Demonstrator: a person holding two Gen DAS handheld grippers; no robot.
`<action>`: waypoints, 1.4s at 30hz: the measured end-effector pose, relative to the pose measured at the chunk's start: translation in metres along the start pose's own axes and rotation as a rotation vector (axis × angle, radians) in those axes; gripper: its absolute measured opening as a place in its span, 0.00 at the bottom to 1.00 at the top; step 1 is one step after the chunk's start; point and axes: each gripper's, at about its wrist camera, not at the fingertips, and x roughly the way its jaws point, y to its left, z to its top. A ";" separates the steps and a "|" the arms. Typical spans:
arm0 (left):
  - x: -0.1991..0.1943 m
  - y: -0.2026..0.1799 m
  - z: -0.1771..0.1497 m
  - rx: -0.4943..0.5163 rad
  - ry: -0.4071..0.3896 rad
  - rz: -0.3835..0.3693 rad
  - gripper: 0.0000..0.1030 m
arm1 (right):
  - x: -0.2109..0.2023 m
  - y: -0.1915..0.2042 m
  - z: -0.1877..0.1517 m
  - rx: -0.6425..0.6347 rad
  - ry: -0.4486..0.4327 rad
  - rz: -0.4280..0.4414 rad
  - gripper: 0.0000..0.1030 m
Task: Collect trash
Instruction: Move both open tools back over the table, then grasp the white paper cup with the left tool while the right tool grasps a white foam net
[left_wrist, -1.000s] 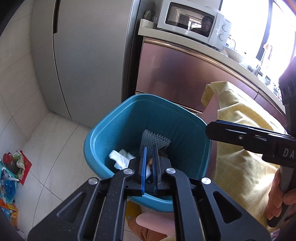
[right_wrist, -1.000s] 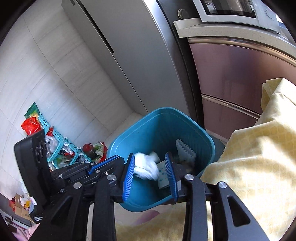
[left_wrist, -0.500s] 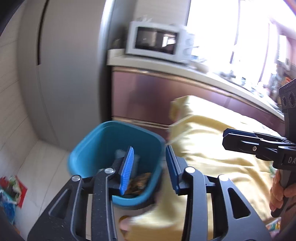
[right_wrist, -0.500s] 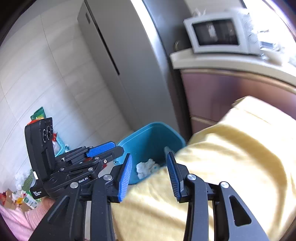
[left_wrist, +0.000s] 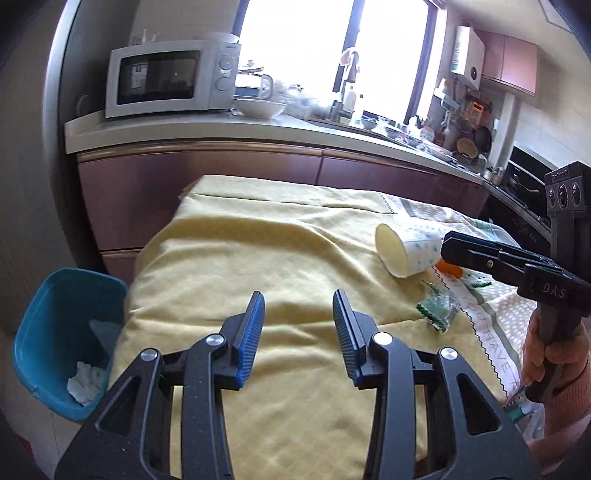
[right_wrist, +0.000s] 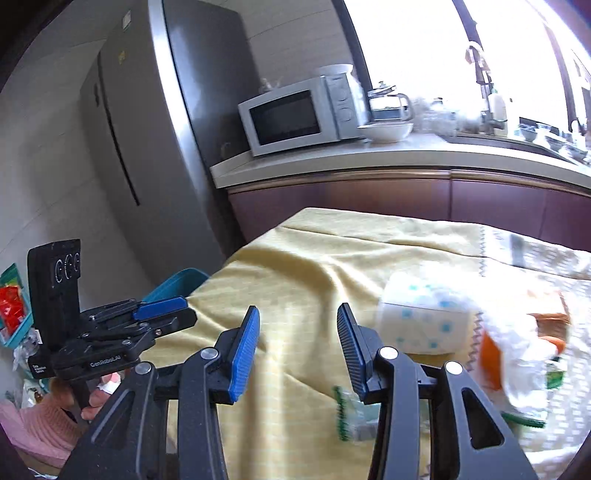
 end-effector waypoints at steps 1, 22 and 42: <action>0.005 -0.009 0.002 0.012 0.007 -0.017 0.37 | -0.005 -0.010 -0.002 0.011 -0.008 -0.028 0.40; 0.111 -0.100 0.042 0.126 0.159 -0.191 0.40 | 0.005 -0.143 0.006 0.299 0.016 -0.150 0.60; 0.157 -0.102 0.050 0.039 0.253 -0.275 0.08 | 0.011 -0.163 -0.005 0.418 0.027 -0.020 0.11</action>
